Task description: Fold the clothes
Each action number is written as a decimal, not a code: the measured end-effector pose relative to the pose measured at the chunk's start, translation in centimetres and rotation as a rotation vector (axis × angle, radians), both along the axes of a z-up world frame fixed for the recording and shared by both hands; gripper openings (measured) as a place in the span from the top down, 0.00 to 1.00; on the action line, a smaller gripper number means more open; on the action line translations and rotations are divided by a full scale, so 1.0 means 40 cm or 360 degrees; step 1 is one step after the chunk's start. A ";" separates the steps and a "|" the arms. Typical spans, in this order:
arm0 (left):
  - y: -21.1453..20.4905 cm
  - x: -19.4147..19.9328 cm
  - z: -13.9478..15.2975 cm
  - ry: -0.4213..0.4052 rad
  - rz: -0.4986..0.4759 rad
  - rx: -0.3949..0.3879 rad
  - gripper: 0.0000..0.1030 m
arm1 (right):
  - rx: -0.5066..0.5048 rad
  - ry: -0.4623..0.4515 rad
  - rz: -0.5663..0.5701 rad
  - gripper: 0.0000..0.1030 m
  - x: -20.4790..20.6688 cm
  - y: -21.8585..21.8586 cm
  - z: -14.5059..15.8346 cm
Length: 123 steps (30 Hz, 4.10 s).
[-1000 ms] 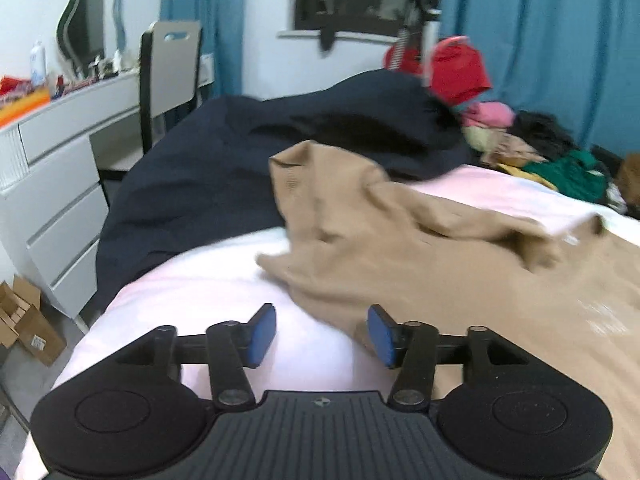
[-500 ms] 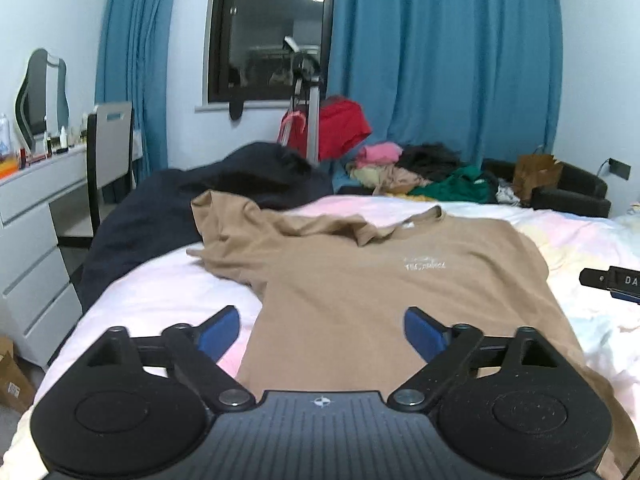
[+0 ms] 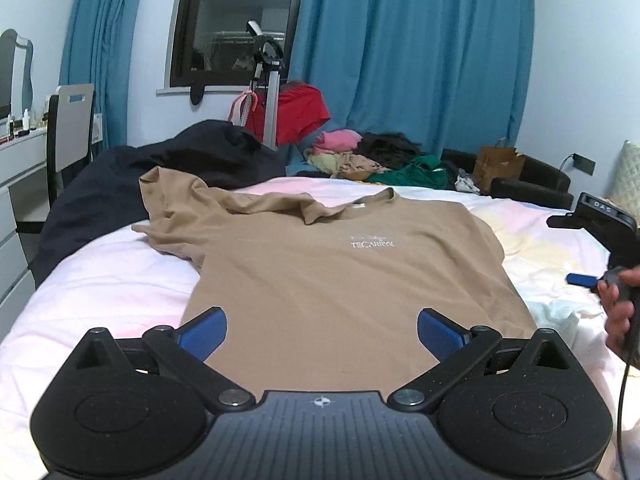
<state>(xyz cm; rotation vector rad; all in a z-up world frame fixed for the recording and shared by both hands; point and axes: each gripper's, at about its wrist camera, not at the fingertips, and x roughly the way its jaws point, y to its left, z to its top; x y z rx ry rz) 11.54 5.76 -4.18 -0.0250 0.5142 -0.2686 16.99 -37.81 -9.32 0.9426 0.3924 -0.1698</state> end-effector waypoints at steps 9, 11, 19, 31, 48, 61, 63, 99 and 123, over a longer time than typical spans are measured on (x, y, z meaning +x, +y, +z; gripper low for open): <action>-0.033 0.057 -0.036 0.0087 0.0033 -0.0088 0.00 | 0.0488 -0.0057 0.0055 0.30 0.229 -0.089 -0.175; -0.037 0.069 -0.049 0.0092 0.0027 -0.0081 0.00 | 0.0472 -0.0065 0.0111 0.39 0.288 -0.075 -0.191; -0.036 0.152 -0.099 0.0228 0.0093 -0.0167 0.01 | -0.0757 -0.0179 0.0287 0.89 0.352 0.187 -0.072; -0.045 0.147 -0.101 0.0174 0.0109 -0.0139 0.01 | -0.1037 -0.0520 0.0962 0.14 0.313 0.435 -0.019; -0.093 0.148 -0.133 0.0160 0.0031 0.0001 0.01 | -0.0208 -0.0259 0.0581 0.26 0.402 0.211 -0.090; -0.150 0.141 -0.178 0.0112 -0.0064 0.0252 0.02 | -0.0641 -0.0209 0.0267 0.84 0.382 0.198 0.010; -0.156 0.135 -0.177 0.0102 -0.0085 0.0261 0.02 | -0.0665 -0.0193 0.0228 0.85 0.367 0.154 0.040; -0.149 0.113 -0.154 0.0063 -0.0169 0.0164 0.06 | -0.0591 0.0036 -0.0044 0.93 0.282 -0.076 0.026; -0.149 0.085 -0.122 0.0042 -0.0190 0.0079 0.05 | -0.0317 -0.0067 0.0096 0.40 0.295 -0.201 -0.105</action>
